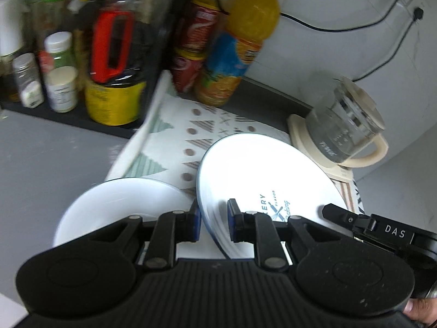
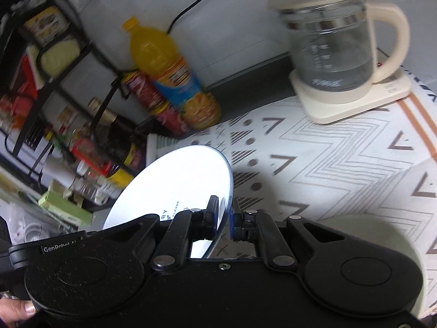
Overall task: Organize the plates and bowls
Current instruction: 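Lift the 'BAKERY' plate with both grippers toward the stacked plates, then lower the 'BAKERY' plate onto the 'Sweet' plate with both grippers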
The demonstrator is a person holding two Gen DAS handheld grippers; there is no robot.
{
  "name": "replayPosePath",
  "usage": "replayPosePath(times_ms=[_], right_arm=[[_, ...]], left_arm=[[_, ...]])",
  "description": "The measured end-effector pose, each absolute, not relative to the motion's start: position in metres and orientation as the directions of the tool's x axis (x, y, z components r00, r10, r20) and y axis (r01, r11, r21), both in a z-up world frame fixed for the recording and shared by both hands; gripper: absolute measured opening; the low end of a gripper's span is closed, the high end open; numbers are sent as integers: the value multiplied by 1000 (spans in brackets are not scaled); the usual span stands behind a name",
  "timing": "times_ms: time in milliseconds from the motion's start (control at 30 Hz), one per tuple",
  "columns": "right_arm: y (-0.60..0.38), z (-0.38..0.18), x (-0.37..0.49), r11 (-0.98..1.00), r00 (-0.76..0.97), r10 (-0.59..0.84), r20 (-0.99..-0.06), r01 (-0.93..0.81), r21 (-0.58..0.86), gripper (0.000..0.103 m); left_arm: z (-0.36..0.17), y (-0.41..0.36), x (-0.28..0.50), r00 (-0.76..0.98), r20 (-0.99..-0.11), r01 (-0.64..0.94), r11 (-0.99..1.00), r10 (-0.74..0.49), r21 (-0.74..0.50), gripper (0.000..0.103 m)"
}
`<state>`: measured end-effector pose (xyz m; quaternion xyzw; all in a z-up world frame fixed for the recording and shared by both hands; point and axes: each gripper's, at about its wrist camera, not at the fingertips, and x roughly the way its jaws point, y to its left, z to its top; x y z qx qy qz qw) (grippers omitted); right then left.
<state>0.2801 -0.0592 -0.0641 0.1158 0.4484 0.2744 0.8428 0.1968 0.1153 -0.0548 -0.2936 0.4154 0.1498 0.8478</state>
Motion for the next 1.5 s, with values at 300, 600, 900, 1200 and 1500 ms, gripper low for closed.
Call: replayPosePath(times_ms=[300, 600, 900, 1200, 1500], right_arm=[[-22, -79, 257, 807, 393, 566, -725, -442, 391, 9], [-3, -87, 237, 804, 378, 542, -751, -495, 330, 9], [14, -99, 216, 797, 384, 480, -789, -567, 209, 10], [25, -110, 210, 789, 391, 447, -805, -595, 150, 11], [26, -118, 210, 804, 400, 418, -816, -581, 127, 10]], left_arm=[[-66, 138, 160, 566, -823, -570, 748, 57, -340, 17], [-81, 149, 135, 527, -848, -612, 718, 57, -332, 17], [-98, 150, 125, 475, -878, -643, 703, 57, -302, 19], [-115, 155, 120, 447, -894, -675, 670, 39, -308, 19], [-129, 153, 124, 425, -905, -679, 665, 11, -311, 21]])
